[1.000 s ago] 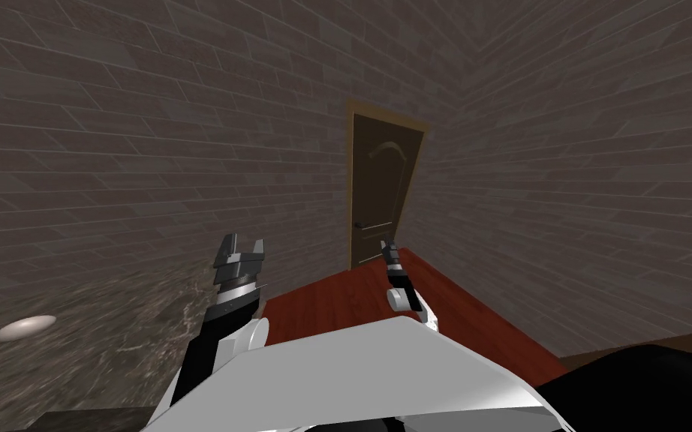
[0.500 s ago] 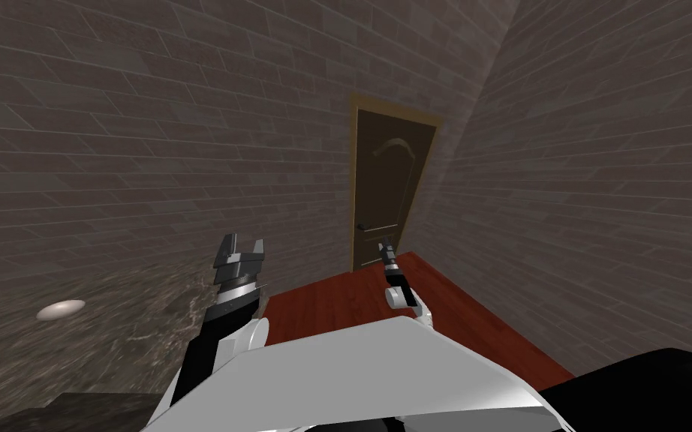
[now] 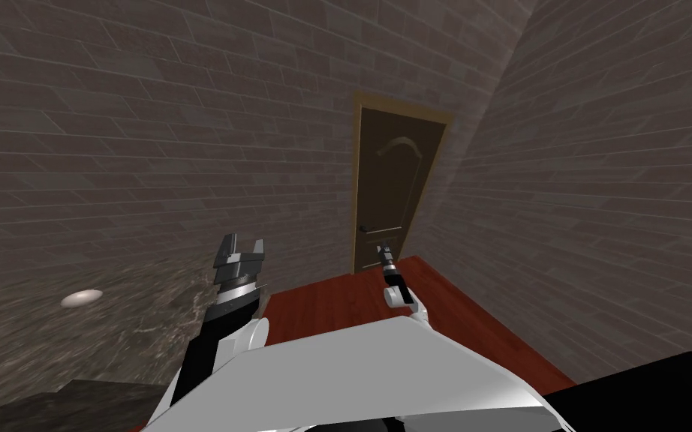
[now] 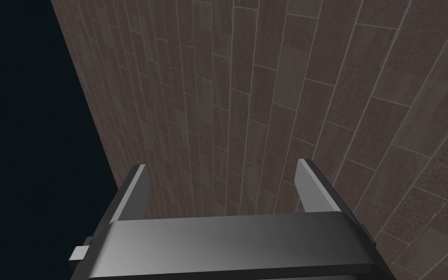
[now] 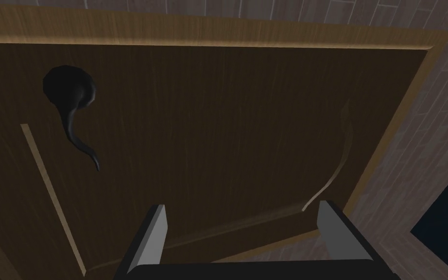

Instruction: Pull the door open

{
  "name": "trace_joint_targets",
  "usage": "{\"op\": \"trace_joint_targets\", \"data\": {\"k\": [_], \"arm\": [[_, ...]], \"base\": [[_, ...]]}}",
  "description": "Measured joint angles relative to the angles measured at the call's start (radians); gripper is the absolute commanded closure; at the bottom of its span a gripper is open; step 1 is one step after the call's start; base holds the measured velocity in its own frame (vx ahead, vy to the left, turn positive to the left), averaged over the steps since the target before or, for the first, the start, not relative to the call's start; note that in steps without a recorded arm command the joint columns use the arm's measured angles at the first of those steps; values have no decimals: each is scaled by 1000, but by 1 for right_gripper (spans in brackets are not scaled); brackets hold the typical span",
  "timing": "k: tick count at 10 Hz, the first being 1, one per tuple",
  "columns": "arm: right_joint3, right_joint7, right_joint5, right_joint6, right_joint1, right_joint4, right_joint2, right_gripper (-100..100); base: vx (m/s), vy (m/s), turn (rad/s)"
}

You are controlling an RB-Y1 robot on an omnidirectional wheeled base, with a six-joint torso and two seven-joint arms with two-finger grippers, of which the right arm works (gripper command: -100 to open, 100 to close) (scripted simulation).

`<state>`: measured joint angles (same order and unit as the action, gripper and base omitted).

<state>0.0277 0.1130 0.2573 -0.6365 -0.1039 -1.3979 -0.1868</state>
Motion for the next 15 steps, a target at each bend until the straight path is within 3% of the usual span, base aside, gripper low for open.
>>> {"op": "trace_joint_targets", "data": {"k": [15], "arm": [[36,-5,78,-17,184,416,-56,-100]], "base": [[41,-71,96]]}}
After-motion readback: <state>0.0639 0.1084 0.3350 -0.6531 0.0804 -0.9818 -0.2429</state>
